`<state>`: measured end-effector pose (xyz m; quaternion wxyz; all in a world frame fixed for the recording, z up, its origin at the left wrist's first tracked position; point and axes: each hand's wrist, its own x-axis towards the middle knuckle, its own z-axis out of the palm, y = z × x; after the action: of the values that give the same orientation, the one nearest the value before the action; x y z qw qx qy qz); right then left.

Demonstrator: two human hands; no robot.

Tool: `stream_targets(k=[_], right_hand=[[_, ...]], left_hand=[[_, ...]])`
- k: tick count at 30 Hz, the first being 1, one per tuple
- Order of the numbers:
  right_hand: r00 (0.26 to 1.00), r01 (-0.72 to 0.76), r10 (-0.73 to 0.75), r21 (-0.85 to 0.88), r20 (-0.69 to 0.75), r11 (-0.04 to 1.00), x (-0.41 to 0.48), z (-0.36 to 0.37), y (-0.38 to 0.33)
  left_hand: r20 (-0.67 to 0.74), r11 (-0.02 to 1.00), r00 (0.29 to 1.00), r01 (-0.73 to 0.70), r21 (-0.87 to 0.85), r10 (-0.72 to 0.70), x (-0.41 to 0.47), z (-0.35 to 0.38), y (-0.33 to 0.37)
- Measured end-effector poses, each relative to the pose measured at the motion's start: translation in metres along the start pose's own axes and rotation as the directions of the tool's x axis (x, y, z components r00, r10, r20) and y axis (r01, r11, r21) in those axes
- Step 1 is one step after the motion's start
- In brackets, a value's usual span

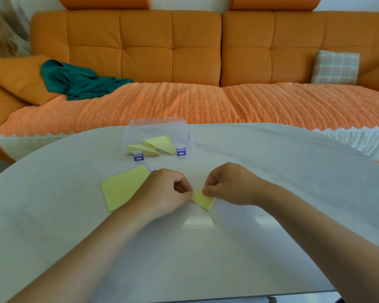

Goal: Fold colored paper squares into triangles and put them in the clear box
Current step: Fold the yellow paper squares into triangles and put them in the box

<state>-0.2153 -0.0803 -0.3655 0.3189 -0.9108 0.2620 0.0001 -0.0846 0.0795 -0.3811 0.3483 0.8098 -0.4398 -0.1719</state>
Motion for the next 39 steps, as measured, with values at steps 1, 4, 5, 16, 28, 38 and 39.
stream_targets(k=[1, 4, 5, 16, 28, 38, 39], right_hand=[[1.000, 0.001, -0.001, -0.030, -0.008, 1.000, 0.000, 0.002, -0.001], [0.999, 0.019, -0.023, -0.100, -0.045, 0.995, 0.001, 0.006, -0.003], [0.998, 0.031, -0.039, -0.132, -0.056, 0.991, 0.001, 0.007, -0.003], [0.994, 0.066, -0.074, -0.097, -0.085, 0.993, 0.001, 0.013, -0.005], [0.997, 0.075, -0.076, -0.035, -0.025, 0.997, -0.005, 0.002, 0.009], [0.997, 0.075, -0.075, -0.021, 0.013, 0.997, -0.005, -0.005, 0.015], [0.997, 0.075, -0.075, -0.019, 0.016, 0.997, -0.004, -0.005, 0.015]], left_hand=[[-0.005, 0.999, 1.000, -0.006, 0.033, 0.006, 0.000, 0.001, 0.001], [-0.018, 0.989, 0.999, -0.036, 0.143, 0.039, 0.000, 0.002, 0.003], [-0.015, 0.985, 0.999, -0.042, 0.170, 0.045, 0.000, 0.002, 0.003], [0.066, 0.879, 0.918, -0.393, 0.271, 0.391, -0.004, 0.014, 0.003], [0.106, 0.772, 0.860, -0.496, 0.398, 0.498, -0.025, 0.019, 0.004], [0.172, 0.769, 0.873, -0.484, 0.417, 0.456, -0.035, 0.021, 0.005], [0.173, 0.768, 0.874, -0.482, 0.422, 0.453, -0.035, 0.021, 0.005]])
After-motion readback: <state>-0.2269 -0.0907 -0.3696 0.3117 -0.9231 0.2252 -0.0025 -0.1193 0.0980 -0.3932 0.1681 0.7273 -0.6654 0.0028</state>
